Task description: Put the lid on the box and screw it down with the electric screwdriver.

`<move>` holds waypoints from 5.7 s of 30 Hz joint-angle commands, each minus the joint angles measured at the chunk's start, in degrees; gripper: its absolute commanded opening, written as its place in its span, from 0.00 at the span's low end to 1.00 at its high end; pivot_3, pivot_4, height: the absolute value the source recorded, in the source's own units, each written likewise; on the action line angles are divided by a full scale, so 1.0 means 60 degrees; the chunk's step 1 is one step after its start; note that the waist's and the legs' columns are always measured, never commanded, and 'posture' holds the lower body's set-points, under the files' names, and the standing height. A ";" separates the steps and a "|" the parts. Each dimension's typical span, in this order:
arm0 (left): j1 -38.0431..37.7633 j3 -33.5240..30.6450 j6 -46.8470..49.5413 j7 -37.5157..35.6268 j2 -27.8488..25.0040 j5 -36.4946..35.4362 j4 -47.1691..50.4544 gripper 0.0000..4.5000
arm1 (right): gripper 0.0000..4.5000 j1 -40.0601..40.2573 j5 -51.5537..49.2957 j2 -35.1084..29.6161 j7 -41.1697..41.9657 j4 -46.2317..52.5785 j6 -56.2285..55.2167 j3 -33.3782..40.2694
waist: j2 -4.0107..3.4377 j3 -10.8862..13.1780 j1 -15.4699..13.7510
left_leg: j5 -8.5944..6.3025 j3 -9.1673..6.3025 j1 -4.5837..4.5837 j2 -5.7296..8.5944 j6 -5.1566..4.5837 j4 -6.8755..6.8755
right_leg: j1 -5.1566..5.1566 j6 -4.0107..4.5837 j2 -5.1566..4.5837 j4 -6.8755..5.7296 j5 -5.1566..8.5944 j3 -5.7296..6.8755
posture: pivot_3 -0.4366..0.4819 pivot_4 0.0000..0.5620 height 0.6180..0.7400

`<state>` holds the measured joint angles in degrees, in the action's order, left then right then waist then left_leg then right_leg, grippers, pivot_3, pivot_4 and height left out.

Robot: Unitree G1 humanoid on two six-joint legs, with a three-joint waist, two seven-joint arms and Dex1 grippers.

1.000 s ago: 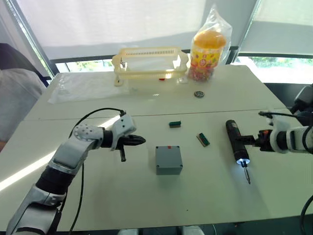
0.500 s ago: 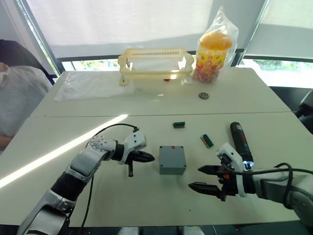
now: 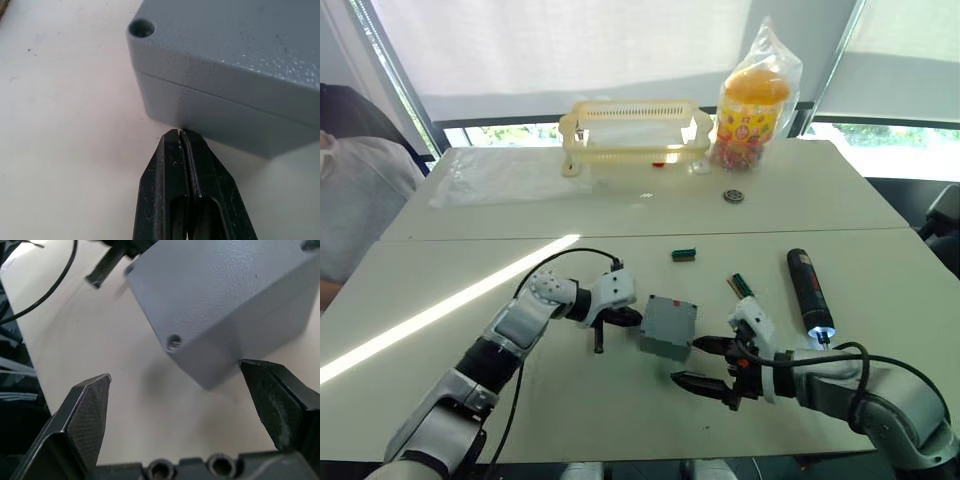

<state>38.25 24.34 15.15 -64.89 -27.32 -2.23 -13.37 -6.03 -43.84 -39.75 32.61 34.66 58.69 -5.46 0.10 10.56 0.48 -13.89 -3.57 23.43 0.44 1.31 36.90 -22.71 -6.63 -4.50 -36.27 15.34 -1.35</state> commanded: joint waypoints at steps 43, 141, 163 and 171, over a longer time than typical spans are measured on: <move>-0.0891 -0.0420 0.0865 0.0171 -0.0519 0.0006 0.1699 0.00 | 1.00 -0.0963 0.2395 -0.0509 0.3260 -0.1580 -0.2484 -0.1038 | 0.0002 0.0000 0.0027 | -0.0012 0.0000 -0.0004 -0.0009 -0.0018 0.0028 | -0.0001 -0.0017 0.0010 -0.0030 -0.0009 0.0000 | 0.48 0.27 1.00; -0.1010 -0.2425 0.3047 0.1864 -0.0872 -0.2230 0.3707 0.00 | 0.01 -0.5539 0.4844 0.3109 0.0116 -0.8116 -0.6254 0.1766 | -0.0003 0.0007 0.0089 | 0.0024 0.0022 0.0011 0.0006 0.0044 0.0014 | -0.0095 -0.0018 -0.0008 -0.0157 -0.0010 -0.0019 | 0.48 0.27 1.00; -0.0822 -0.2144 0.3717 0.0257 -0.2033 -0.3151 0.4795 0.00 | 0.01 -0.1969 0.1297 0.0954 0.1227 -0.0755 -0.1539 0.1443 | 0.0004 0.0011 0.0050 | 0.0022 0.0017 0.0010 -0.0001 0.0040 0.0015 | -0.0084 -0.0014 -0.0006 -0.0147 -0.0005 -0.0015 | 0.48 0.27 1.00; -0.0862 -0.2132 0.3763 0.0132 -0.2222 -0.3189 0.4844 0.00 | 0.01 -0.1752 0.1403 0.0976 0.1193 -0.0903 -0.1776 0.1071 | 0.0006 0.0012 0.0054 | 0.0022 0.0017 0.0010 0.0000 0.0040 0.0016 | -0.0084 -0.0014 -0.0006 -0.0146 -0.0005 -0.0016 | 0.48 0.27 1.00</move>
<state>32.29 12.18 37.47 -63.72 -39.89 -20.79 14.12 -16.45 -35.07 -34.12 39.73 27.87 49.55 0.68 0.14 10.64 0.81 -13.76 -3.47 23.49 0.44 1.55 36.99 -23.21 -6.72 -4.53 -37.14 15.31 -1.44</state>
